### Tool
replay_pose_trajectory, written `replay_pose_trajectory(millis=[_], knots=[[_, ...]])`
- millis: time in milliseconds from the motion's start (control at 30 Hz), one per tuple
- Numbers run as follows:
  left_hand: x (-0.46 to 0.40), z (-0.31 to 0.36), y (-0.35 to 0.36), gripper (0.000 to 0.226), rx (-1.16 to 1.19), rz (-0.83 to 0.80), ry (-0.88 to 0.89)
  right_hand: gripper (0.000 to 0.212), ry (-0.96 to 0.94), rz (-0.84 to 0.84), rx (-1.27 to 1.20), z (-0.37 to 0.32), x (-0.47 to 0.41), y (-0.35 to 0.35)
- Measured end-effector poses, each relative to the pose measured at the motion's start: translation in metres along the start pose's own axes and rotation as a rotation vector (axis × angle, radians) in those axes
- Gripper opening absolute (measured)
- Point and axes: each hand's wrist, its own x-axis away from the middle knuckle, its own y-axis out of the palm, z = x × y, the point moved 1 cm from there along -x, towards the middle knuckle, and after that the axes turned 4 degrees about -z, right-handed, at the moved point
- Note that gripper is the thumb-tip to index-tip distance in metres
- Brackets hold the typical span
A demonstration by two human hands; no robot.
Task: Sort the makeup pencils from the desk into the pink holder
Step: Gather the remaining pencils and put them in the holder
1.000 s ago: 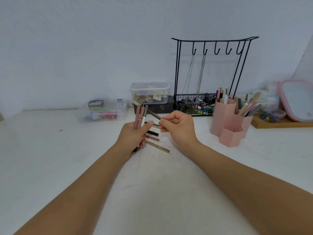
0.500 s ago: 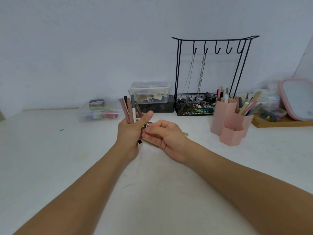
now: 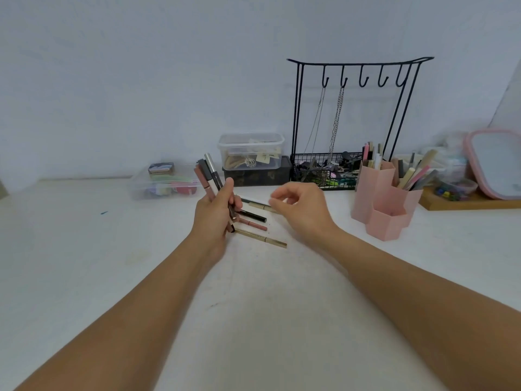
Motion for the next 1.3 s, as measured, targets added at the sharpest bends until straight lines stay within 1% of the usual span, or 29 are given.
replay_pose_trajectory(millis=[33,67,133,167,233,367,500,600,633,733,800,867,933,1033,1067,1167,1200,1233,1267,1300], knots=[[-0.001,0.0,-0.001,0.043,0.032,0.003,-0.006,0.007,-0.014,0.019,0.189,0.008,-0.003,-0.006],[-0.001,-0.001,-0.002,0.039,0.067,0.0,-0.01,0.017,0.01,-0.005,0.335,0.017,-0.006,-0.01],[-0.002,-0.002,-0.004,0.036,0.096,-0.004,-0.021,0.032,0.113,-0.107,0.47,0.03,-0.01,-0.013],[-0.003,-0.002,-0.004,0.035,0.09,-0.003,-0.027,0.033,0.149,-0.148,0.485,0.033,-0.012,-0.013],[-0.004,-0.003,-0.005,0.035,0.066,-0.004,-0.036,0.027,0.162,-0.181,0.478,0.033,-0.012,-0.012],[-0.004,-0.004,-0.006,0.035,0.073,0.009,-0.037,0.015,0.146,-0.153,0.427,0.032,-0.013,-0.009],[-0.005,-0.005,-0.006,0.036,0.042,0.017,-0.041,0.004,0.221,-0.181,0.302,0.032,-0.016,-0.01],[-0.006,-0.005,-0.006,0.042,0.033,0.0,-0.057,0.016,0.289,-0.206,0.218,0.032,-0.019,-0.012],[-0.006,-0.006,-0.005,0.043,0.028,-0.007,-0.06,0.017,0.297,-0.204,0.2,0.032,-0.019,-0.012],[-0.007,-0.007,-0.005,0.044,0.02,0.003,-0.06,0.012,0.281,-0.125,0.079,0.03,-0.016,-0.011],[-0.008,-0.007,-0.004,0.044,0.003,0.017,-0.051,0.009,0.25,-0.031,-0.074,0.024,-0.013,-0.012],[-0.007,-0.007,-0.004,0.043,-0.009,0.023,-0.036,0.004,0.24,0.004,-0.242,0.014,-0.01,-0.011],[-0.005,-0.006,-0.004,0.041,0.006,0.007,-0.018,0.001,0.233,-0.045,-0.381,0.001,-0.006,-0.006],[-0.001,-0.002,-0.002,0.039,0.05,-0.028,0.019,0.004,0.212,-0.154,-0.471,-0.013,0.004,0.009],[0.0,0.0,-0.001,0.043,0.062,-0.042,0.039,0.005,0.211,-0.178,-0.485,-0.017,0.007,0.015],[0.003,0.002,0.002,0.069,0.077,-0.068,0.083,0.01,0.199,-0.227,-0.549,-0.023,0.015,0.03],[0.003,0.003,0.002,0.074,0.087,-0.066,0.087,0.011,0.175,-0.251,-0.569,-0.024,0.017,0.034],[0.004,0.002,0.002,0.073,0.098,-0.068,0.082,0.011,0.145,-0.275,-0.571,-0.026,0.02,0.036],[0.003,0.002,0.002,0.066,0.096,-0.074,0.073,0.011,0.116,-0.295,-0.563,-0.026,0.022,0.038],[0.003,0.001,0.001,0.053,0.085,-0.085,0.065,0.01,0.098,-0.304,-0.553,-0.028,0.024,0.039]])
